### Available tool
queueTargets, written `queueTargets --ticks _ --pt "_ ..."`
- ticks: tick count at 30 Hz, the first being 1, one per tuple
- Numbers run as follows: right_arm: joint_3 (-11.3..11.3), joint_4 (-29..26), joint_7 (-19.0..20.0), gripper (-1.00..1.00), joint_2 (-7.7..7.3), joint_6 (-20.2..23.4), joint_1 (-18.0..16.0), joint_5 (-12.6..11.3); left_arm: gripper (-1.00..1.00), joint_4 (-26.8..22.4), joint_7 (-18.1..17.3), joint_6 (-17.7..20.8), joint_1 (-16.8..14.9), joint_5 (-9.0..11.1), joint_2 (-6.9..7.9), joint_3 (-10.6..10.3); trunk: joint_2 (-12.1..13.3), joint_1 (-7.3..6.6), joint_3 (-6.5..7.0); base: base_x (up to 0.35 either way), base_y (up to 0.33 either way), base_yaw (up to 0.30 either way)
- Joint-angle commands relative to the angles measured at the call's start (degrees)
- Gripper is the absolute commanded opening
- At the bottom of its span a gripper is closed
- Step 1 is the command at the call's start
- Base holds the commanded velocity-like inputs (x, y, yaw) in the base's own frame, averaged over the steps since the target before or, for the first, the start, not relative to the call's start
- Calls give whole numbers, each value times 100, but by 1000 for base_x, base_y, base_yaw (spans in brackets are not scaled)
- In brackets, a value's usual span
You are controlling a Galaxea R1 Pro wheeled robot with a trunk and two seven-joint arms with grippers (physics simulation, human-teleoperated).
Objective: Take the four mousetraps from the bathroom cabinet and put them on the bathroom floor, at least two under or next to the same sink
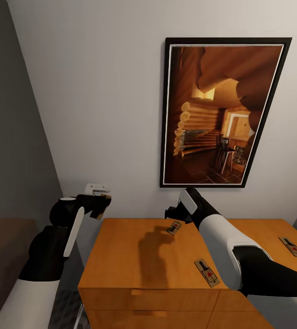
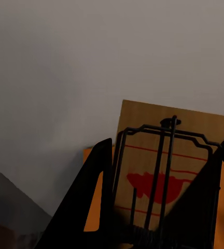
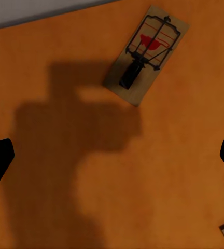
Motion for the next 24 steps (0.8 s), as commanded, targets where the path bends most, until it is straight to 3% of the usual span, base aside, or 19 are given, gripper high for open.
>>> queueTargets --ticks 1,24 --pt "-36 -7 -47 100 5 10 -1 -31 -100 -4 -7 24 -2 -15 -1 -1 -5 2 -4 0 0 0" --pt "-38 3 -47 100 5 10 -1 -24 -100 -4 -8 24 -2 -14 18 -1 -45 24 -22 0 0 0"
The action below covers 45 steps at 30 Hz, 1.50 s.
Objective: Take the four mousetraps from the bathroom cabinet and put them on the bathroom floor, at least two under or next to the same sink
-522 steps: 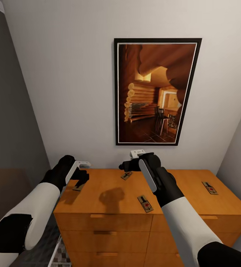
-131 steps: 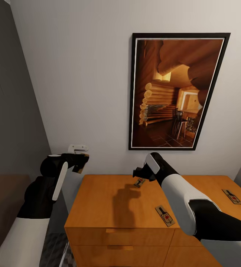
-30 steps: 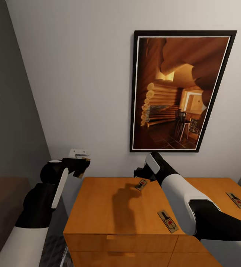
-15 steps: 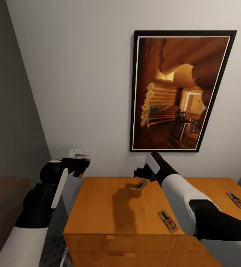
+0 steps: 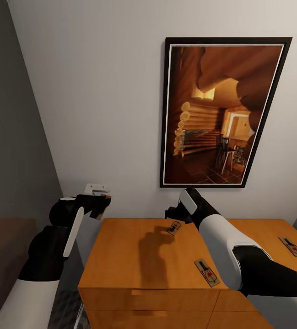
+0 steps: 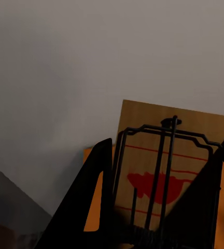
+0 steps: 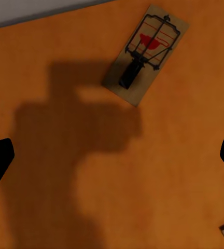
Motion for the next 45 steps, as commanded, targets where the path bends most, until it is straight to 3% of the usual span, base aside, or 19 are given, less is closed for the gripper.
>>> queueTargets --ticks 1,4,16,20,31,37,45 --pt "-36 -7 -47 100 6 10 -2 -32 -100 -4 -7 24 -3 -15 1 -3 -49 25 -24 0 0 0" --pt "-36 -8 -47 100 6 10 -2 -37 -100 -4 -6 24 -3 -15 0 -3 -169 91 -78 0 0 0" --pt "-35 -9 -47 100 6 10 -2 -33 -100 -12 -7 24 -3 -15 0 -3 -169 91 -78 0 0 0" --pt "-38 -10 -47 100 5 14 -2 -28 -100 -13 -8 24 -3 -15 0 -3 -329 179 -149 0 0 0" --pt "-50 1 -54 100 -22 39 -2 -16 -100 -28 -6 24 -3 -15 0 -3 -329 179 -149 0 0 0" --pt "-51 15 -55 100 -31 47 -2 -15 -100 -32 -6 24 -3 -15 -13 -3 -570 311 -257 0 0 0" --pt "-50 17 -54 100 -47 52 -2 -6 -100 -35 -5 24 -3 -15 -16 -3 -610 333 -275 0 0 0"
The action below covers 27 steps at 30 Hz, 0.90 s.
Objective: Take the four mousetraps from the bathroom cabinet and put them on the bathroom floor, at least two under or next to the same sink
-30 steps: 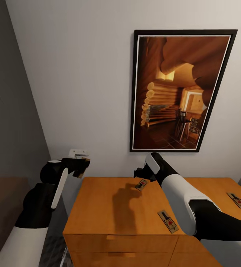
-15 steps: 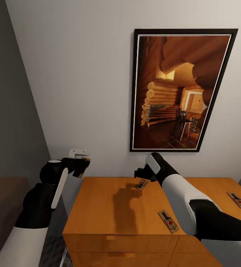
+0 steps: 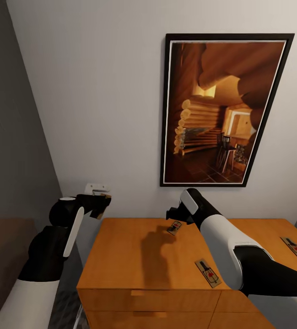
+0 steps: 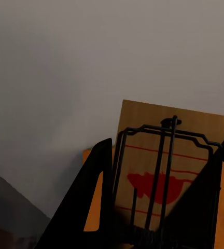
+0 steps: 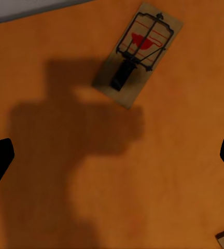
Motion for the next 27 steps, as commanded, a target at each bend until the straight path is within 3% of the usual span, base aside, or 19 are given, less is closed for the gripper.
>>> queueTargets --ticks 1,10,14,27 --pt "-38 -8 -45 100 2 12 -5 -29 -100 -6 -7 26 -6 -15 -1 -1 -54 26 -31 0 0 0" --pt "-39 -9 -40 100 -38 -3 -35 -16 -100 -9 -7 26 -6 -15 1 -1 -415 223 -193 0 0 0" --pt "-39 -6 -40 100 -52 -9 -97 -9 -100 -12 -8 26 -6 -15 -1 -1 -415 223 -193 0 0 0" --pt "-39 -4 -41 100 -62 -27 -246 10 -100 -14 -7 26 -6 -15 -1 -1 -936 509 -426 0 0 0"
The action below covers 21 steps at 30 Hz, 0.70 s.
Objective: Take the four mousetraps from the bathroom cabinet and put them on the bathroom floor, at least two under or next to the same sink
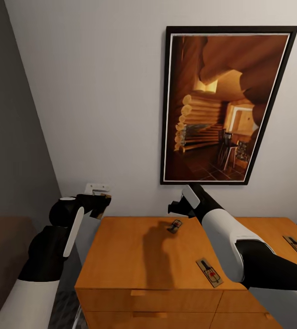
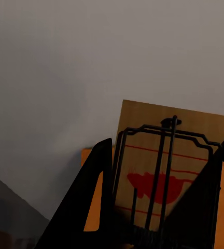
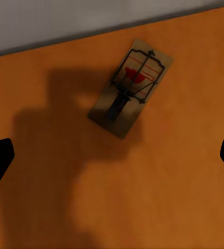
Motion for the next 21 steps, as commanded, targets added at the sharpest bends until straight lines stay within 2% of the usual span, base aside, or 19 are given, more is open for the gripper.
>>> queueTargets --ticks 1,5,10,21 --pt "-38 -7 -46 100 5 9 -7 -30 -100 -6 -7 26 -6 -15 -1 -1 -51 25 -29 0 0 0" --pt "-33 -7 -48 100 5 3 -14 -28 -100 -8 -7 26 -6 -15 -1 -1 -211 112 -101 0 0 0" --pt "-27 -2 -46 100 1 1 -17 -28 -100 -8 -9 26 -6 -15 -1 -1 -211 112 -101 0 0 0" --pt "-21 105 -51 100 -3 -9 -20 -19 -100 -5 -7 26 -6 -15 -1 -1 -652 354 -298 0 0 0"
